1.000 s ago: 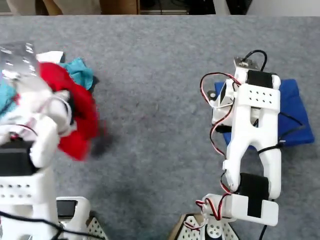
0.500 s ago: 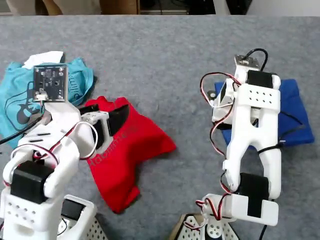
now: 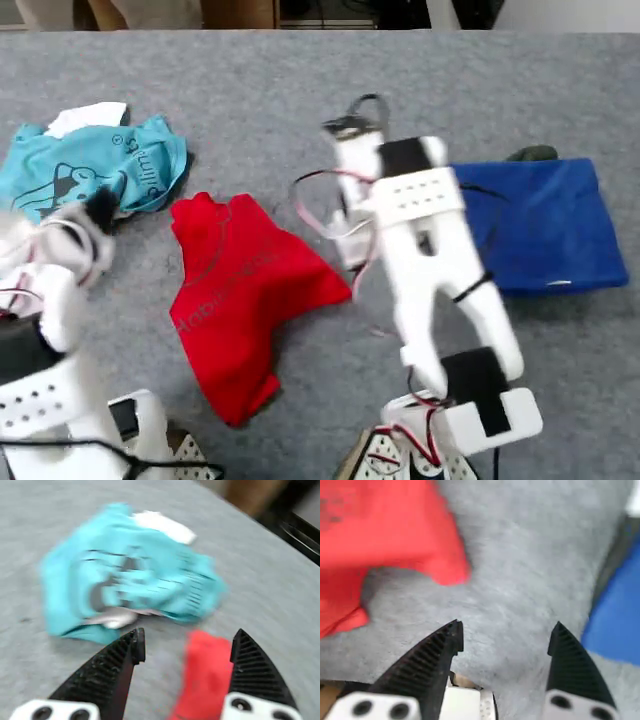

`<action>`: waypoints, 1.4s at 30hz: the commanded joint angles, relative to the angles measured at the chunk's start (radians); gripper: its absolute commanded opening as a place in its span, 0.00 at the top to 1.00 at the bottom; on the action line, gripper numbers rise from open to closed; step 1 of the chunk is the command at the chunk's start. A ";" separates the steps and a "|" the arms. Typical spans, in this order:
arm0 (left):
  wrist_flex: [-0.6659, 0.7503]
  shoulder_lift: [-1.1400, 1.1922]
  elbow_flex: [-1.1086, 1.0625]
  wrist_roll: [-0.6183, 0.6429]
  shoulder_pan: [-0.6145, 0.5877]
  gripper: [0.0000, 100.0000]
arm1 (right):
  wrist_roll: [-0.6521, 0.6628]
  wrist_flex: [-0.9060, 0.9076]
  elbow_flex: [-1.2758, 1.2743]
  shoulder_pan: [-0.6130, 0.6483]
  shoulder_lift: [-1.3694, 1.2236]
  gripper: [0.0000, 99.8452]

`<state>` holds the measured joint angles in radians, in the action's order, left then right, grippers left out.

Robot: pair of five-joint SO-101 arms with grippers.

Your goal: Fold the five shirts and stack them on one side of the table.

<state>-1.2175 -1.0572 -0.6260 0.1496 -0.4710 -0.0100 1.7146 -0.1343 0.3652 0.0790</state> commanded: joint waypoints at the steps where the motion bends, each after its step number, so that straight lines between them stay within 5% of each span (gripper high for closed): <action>1: 0.213 -0.002 -0.175 -0.048 -0.094 0.72 | 0.012 -0.037 0.071 0.142 0.002 0.71; 6: 0.559 -0.001 -0.488 -0.081 -0.020 0.72 | 0.009 -0.083 0.176 0.237 -0.199 0.71; 11: 0.605 -0.001 -0.566 -0.129 0.121 0.74 | 0.008 -0.080 0.418 0.280 -0.444 0.71; 16: 0.747 0.027 -0.582 -0.132 0.115 0.82 | 0.006 -0.049 0.653 0.305 -0.704 0.72; 19: 0.792 0.120 -0.572 -0.129 0.114 0.83 | 0.006 0.002 0.773 0.303 -0.837 0.81; 23: 0.756 0.289 -0.485 -0.133 0.114 0.90 | 0.006 0.068 0.908 0.302 -0.983 1.00; 25: 0.729 0.378 -0.405 -0.137 0.114 0.99 | 0.006 0.069 0.926 0.291 -1.021 0.96; 36: 0.703 0.941 -0.023 -0.126 0.121 0.98 | 0.006 0.069 0.909 0.064 -1.036 0.99; 42: 0.690 1.314 0.311 -0.126 0.097 0.98 | 0.006 0.068 0.829 0.065 -1.033 0.99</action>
<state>-0.5132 0.1227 -0.5094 0.0269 -0.3636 -0.0084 1.7668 0.7250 0.4618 -0.9567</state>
